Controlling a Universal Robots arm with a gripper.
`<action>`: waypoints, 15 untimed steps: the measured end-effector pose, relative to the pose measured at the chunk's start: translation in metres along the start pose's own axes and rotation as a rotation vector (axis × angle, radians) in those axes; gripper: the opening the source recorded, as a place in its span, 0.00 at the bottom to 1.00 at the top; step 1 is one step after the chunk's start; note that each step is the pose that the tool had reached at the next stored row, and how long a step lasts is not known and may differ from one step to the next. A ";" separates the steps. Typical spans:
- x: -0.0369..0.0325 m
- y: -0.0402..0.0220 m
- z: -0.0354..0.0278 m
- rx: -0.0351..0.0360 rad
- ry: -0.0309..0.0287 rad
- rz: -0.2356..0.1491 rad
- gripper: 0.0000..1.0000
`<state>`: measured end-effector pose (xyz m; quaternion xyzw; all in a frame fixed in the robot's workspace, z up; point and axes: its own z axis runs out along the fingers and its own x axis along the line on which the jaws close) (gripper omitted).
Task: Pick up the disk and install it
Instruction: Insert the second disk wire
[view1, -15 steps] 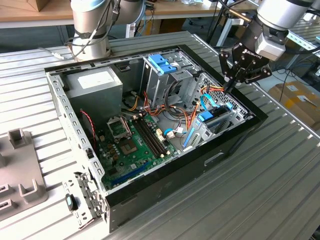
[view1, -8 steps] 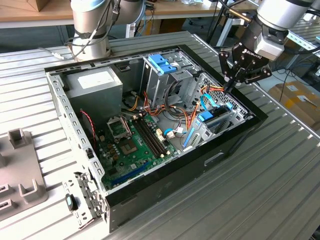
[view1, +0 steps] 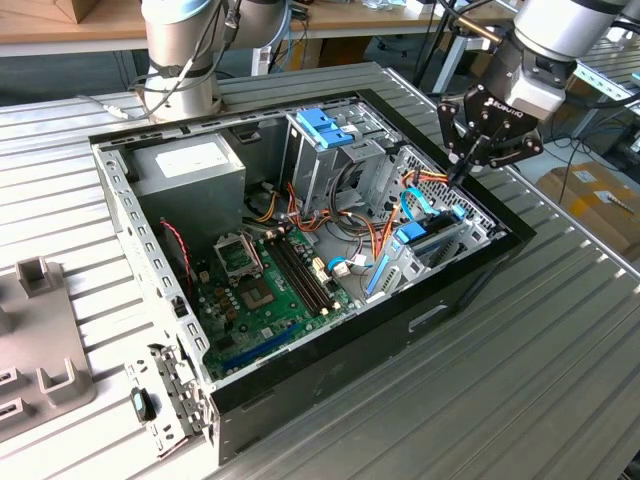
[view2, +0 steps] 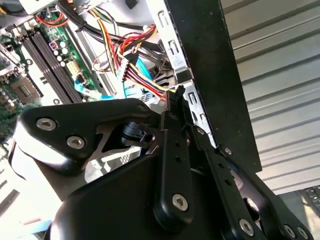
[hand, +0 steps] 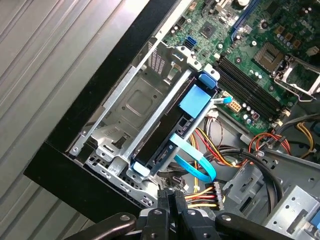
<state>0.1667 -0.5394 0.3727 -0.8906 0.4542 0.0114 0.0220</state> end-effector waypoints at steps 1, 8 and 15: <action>0.0000 0.0000 0.0000 0.0008 0.0008 0.023 0.16; 0.0000 0.0000 0.0004 0.0068 0.0049 0.171 0.16; 0.0000 0.0000 0.0009 0.0126 0.0092 0.316 0.16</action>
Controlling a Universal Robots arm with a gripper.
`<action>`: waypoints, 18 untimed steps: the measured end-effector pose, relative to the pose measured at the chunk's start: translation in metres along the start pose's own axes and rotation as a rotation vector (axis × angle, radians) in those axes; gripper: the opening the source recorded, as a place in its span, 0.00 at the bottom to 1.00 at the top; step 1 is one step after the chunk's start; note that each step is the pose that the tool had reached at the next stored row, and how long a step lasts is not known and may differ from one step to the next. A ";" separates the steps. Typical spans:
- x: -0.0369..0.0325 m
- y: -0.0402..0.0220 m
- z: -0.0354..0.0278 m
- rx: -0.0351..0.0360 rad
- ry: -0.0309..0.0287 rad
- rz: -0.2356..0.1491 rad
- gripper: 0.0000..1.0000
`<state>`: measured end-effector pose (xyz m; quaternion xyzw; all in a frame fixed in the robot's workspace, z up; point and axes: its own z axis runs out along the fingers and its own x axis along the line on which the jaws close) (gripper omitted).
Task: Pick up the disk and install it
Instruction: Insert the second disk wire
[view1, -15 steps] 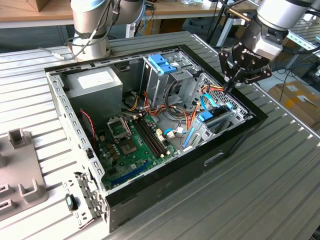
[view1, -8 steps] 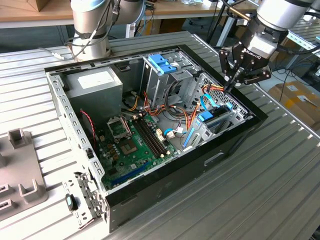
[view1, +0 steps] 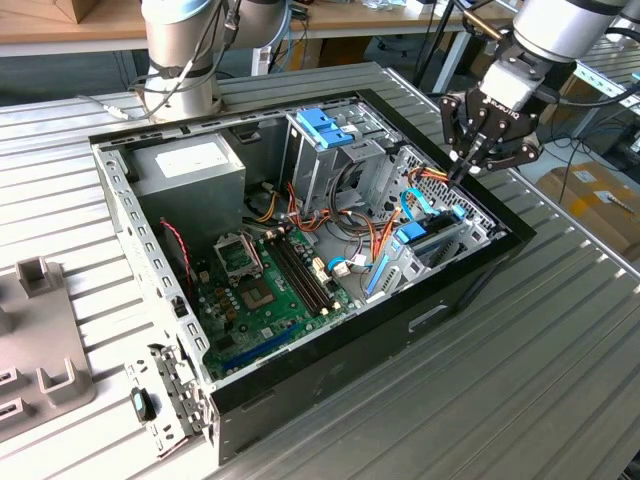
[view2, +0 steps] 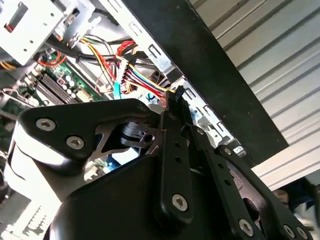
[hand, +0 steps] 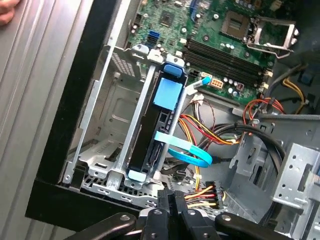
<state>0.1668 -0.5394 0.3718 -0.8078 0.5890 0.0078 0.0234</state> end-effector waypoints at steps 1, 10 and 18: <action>0.0000 0.0000 0.0001 0.0013 0.0009 0.031 0.16; 0.0000 0.0000 0.0003 0.0046 0.0032 0.112 0.16; 0.0000 0.0000 0.0003 0.0046 0.0032 0.113 0.16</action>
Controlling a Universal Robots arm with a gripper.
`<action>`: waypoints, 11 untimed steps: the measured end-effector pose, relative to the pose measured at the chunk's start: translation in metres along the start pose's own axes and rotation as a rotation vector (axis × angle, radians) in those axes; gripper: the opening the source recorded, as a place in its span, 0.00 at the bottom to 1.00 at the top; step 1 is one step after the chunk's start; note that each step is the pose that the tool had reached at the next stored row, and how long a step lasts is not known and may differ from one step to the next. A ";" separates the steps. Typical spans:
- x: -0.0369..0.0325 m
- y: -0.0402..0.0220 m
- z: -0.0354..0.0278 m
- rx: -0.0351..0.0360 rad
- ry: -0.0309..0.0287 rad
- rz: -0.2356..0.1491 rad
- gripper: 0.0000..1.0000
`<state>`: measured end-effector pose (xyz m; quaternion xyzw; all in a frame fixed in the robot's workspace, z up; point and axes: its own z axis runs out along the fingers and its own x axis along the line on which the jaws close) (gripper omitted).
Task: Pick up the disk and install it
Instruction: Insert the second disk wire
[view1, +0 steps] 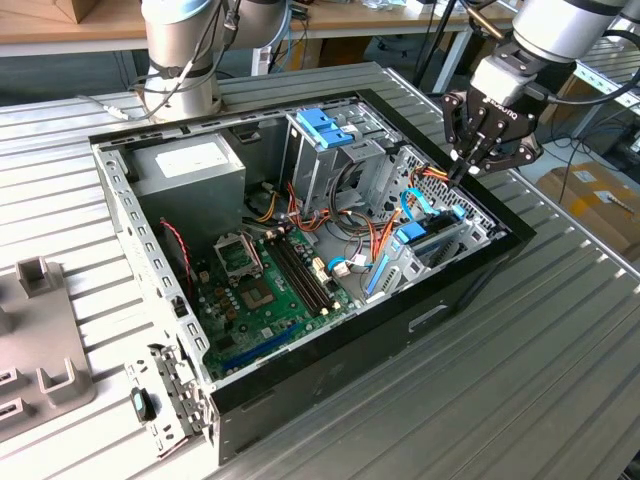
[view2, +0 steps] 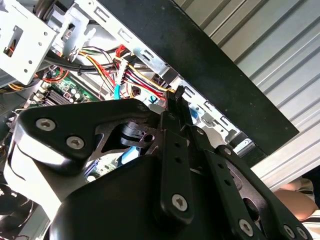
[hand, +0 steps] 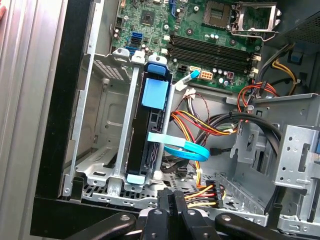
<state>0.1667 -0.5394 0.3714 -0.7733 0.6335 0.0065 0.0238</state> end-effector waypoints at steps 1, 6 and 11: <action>0.0000 0.0000 0.0000 0.0001 0.0001 0.001 0.16; 0.0000 0.0000 0.0000 0.0011 0.0007 0.026 0.16; 0.0000 0.0000 0.0001 0.0034 0.0024 0.085 0.16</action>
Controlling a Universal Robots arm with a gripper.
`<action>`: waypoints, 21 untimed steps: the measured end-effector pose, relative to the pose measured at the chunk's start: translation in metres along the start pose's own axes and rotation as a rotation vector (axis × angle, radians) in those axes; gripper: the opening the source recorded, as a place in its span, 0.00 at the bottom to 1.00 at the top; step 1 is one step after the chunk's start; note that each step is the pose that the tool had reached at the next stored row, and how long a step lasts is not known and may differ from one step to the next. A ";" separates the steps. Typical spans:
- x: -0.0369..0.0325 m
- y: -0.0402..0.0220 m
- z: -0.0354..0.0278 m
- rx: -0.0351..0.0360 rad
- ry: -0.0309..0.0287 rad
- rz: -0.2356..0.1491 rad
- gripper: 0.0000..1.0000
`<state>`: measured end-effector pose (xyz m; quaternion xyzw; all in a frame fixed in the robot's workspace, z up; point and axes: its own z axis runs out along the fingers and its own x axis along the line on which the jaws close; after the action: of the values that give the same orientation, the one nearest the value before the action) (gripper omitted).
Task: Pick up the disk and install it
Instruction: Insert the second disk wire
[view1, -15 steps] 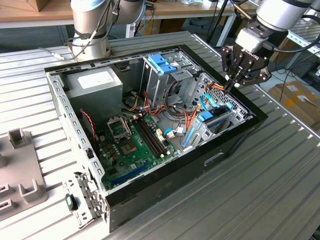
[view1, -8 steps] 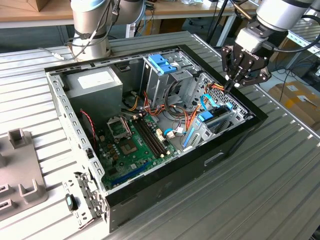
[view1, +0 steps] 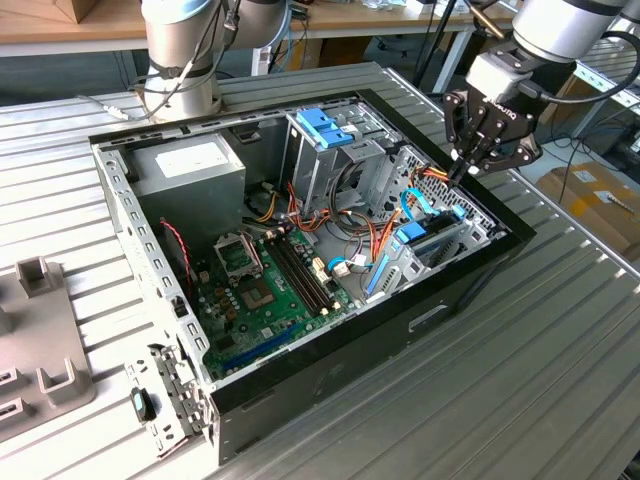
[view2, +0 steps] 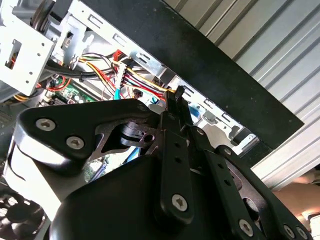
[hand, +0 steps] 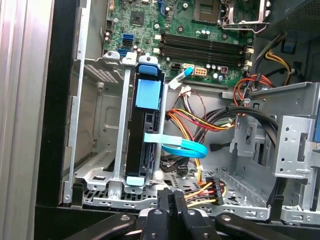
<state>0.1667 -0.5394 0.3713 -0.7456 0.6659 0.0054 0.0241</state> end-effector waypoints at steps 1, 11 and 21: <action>0.0000 0.0000 0.0000 0.0001 0.0000 0.000 0.16; 0.0000 0.0000 0.0000 0.0002 0.0001 0.004 0.16; 0.0000 0.0000 0.0000 0.0005 0.0003 0.011 0.16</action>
<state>0.1668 -0.5394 0.3713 -0.7420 0.6699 0.0053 0.0241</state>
